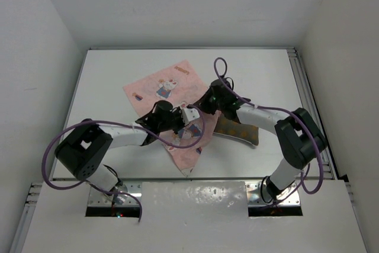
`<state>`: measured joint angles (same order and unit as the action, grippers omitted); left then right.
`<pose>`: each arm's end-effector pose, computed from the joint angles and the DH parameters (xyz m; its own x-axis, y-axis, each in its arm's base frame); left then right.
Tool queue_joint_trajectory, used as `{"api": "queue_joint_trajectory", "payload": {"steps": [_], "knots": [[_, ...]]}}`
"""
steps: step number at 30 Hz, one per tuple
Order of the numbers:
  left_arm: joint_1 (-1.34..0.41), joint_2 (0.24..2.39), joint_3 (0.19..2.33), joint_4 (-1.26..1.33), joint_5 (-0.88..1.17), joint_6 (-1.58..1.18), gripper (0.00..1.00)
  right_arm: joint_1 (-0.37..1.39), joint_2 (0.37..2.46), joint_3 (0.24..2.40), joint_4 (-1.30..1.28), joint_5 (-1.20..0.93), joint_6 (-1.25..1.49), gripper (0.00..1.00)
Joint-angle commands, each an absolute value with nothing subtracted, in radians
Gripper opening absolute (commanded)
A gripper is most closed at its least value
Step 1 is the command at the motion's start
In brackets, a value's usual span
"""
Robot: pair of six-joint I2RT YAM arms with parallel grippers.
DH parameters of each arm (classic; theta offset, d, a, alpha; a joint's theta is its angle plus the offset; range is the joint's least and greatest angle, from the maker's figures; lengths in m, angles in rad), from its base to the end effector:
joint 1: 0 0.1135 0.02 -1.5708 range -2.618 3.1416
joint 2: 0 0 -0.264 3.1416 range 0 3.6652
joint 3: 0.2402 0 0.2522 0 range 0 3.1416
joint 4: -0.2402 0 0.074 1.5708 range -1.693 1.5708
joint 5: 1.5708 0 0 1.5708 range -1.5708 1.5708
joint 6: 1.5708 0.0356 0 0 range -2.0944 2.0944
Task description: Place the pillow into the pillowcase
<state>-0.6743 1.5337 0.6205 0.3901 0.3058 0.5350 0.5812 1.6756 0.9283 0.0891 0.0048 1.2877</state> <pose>0.2284 -0.1963 0.1662 0.0717 0.5651 -0.8219 0.8864 0.3417 0.3123 0.2966 0.1946 0.1865 -0.6669 0.7107 -0.2238 0.3384 0.5565 0.7588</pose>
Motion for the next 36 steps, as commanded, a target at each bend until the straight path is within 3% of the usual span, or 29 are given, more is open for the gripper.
{"api": "queue_joint_trajectory", "payload": {"steps": [1, 5, 6, 7, 13, 17, 19, 20, 22, 28, 33, 34, 36], "knots": [[-0.677, 1.508, 0.633, 0.417, 0.261, 0.563, 0.0, 0.545, 1.663, 0.981, 0.193, -0.105, 1.104, 0.1], [-0.62, 1.457, 0.678, 0.341, 0.209, 0.505, 0.0, 0.404, 1.667, 1.126, 0.031, -0.401, 0.803, 0.62], [-0.585, 1.441, 0.696, 0.28, 0.207, 0.499, 0.0, 0.381, 1.658, 1.153, -0.101, -0.454, 0.672, 0.86], [-0.566, 1.434, 0.733, 0.246, 0.209, 0.499, 0.0, 0.361, 1.628, 1.202, -0.17, -0.449, 0.601, 0.98], [-0.474, 1.388, 0.785, 0.104, 0.233, 0.503, 0.0, 0.249, 1.451, 1.14, -0.379, -0.243, 0.25, 0.99], [-0.453, 1.359, 0.808, 0.049, 0.224, 0.499, 0.0, 0.229, 1.456, 1.039, -0.387, -0.265, 0.111, 0.98], [-0.44, 1.35, 0.819, 0.017, 0.209, 0.514, 0.0, 0.229, 1.494, 1.035, -0.417, -0.256, 0.058, 0.83], [-0.428, 1.341, 0.825, 0.002, 0.207, 0.52, 0.0, 0.23, 1.541, 1.042, -0.425, -0.241, 0.049, 0.69], [-0.413, 1.335, 0.83, -0.049, 0.207, 0.532, 0.0, 0.232, 1.584, 1.063, -0.413, -0.244, 0.034, 0.66], [-0.368, 1.29, 0.862, -0.155, 0.224, 0.566, 0.0, 0.305, 1.683, 1.051, -0.341, -0.339, -0.086, 0.99], [-0.347, 1.255, 0.859, -0.196, 0.238, 0.571, 0.0, 0.336, 1.73, 0.977, -0.246, -0.413, -0.054, 0.99], [-0.35, 1.253, 0.859, -0.196, 0.25, 0.565, 0.0, 0.344, 1.764, 0.977, -0.238, -0.384, -0.035, 0.94], [-0.35, 1.25, 0.856, -0.192, 0.262, 0.552, 0.0, 0.339, 1.808, 1.032, -0.283, -0.315, 0.058, 0.69]]}}
